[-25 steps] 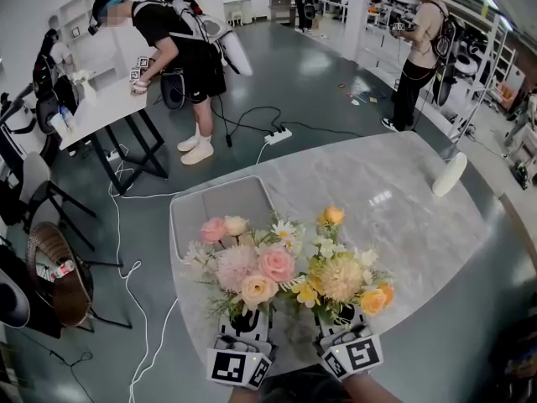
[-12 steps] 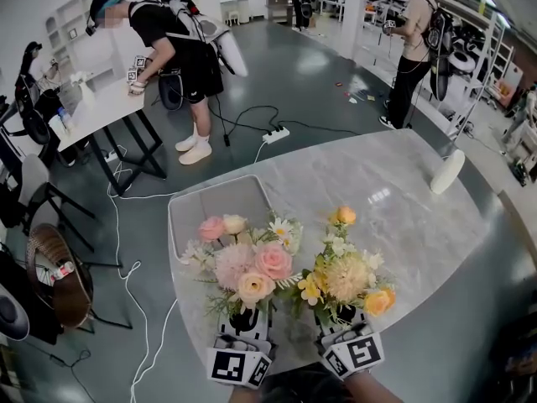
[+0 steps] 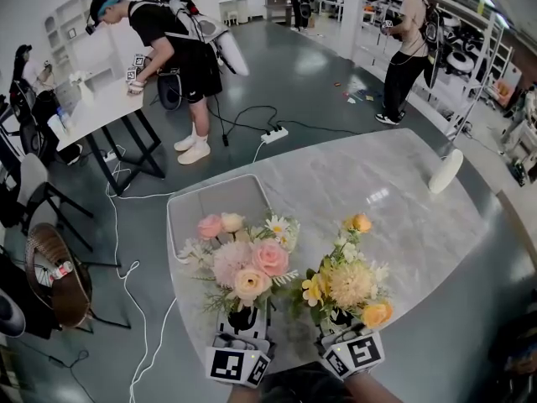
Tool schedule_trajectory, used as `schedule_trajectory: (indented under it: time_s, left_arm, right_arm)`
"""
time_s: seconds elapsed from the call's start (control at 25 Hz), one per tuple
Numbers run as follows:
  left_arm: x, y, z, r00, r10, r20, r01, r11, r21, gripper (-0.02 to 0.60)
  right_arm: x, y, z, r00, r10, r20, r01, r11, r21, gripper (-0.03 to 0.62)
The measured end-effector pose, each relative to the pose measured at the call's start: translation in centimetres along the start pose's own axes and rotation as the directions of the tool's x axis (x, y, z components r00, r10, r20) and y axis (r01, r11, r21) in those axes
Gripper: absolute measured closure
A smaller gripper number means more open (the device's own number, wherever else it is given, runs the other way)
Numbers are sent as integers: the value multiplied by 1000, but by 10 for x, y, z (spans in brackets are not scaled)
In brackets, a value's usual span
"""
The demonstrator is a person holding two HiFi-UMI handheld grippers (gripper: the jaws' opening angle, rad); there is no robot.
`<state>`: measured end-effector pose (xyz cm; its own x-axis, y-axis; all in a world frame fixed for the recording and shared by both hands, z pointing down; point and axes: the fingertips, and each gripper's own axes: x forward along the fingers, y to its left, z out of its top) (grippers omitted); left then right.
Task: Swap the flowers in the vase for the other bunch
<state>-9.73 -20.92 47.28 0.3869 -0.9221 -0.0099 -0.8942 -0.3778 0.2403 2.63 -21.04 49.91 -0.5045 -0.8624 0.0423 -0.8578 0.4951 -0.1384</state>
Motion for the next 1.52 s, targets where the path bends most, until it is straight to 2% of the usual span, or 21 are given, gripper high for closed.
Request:
schedule_trajectory:
  time_s: [0.52, 1.08, 1.52]
  left_arm:
    - [-1, -2, -2, 1000, 2, 0, -2, 1000, -5, 506]
    - [-2, -5, -1, 1000, 13, -6, -13, 1000, -15, 506]
    - [-6, -6, 1, 999, 25, -28, -25, 1000, -15, 506]
  right_arm:
    - [-6, 0, -5, 1000, -1, -15, 1, 1000, 7, 436]
    - [-11, 2, -6, 999, 6, -45, -5, 1000, 18, 430]
    - [-19, -2, -9, 997, -20, -78, 25, 998, 63, 430]
